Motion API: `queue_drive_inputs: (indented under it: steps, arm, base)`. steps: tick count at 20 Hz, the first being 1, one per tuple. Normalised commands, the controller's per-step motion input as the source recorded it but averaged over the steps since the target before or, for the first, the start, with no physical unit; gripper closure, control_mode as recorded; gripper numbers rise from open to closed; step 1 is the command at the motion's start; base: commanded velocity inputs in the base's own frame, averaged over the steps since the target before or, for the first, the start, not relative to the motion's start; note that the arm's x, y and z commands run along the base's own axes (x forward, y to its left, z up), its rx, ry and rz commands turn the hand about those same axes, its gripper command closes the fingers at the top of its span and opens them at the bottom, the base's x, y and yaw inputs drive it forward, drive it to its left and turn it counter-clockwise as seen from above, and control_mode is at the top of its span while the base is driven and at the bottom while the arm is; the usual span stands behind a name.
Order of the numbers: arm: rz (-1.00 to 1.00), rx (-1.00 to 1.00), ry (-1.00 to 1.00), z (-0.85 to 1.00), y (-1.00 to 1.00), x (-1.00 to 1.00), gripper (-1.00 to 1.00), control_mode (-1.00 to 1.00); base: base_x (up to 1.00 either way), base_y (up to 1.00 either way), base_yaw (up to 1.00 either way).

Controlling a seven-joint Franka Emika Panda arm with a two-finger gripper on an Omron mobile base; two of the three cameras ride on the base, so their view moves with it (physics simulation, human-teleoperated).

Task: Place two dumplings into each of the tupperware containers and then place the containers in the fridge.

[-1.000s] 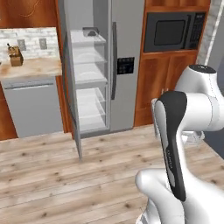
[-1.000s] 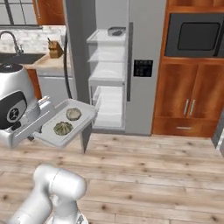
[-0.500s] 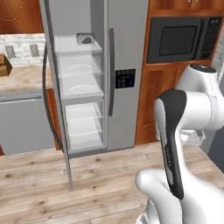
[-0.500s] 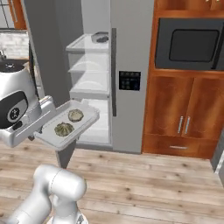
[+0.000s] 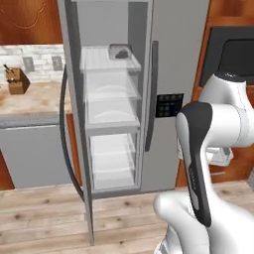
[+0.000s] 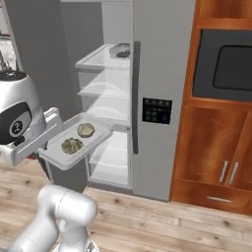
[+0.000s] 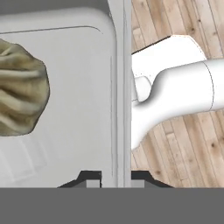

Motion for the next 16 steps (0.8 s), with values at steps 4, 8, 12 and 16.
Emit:
queue_drive_inputs:
  steps: [4, 8, 12, 16]
  arm:
    - [0.00, 0.00, 0.00, 0.00, 0.00, 0.00, 1.00, 1.00]
    - [0.00, 0.00, 0.00, 0.00, 0.00, 0.00, 1.00, 1.00]
    - [0.00, 0.00, 0.00, 0.00, 0.00, 0.00, 1.00, 1.00]
    - [0.00, 0.00, 0.00, 0.00, 0.00, 0.00, 1.00, 1.00]
  base:
    - [1.00, 0.00, 0.00]
    - [0.91, 0.04, 0.00]
    - [0.69, 0.16, 0.00]
    - [0.18, 0.35, -0.01]
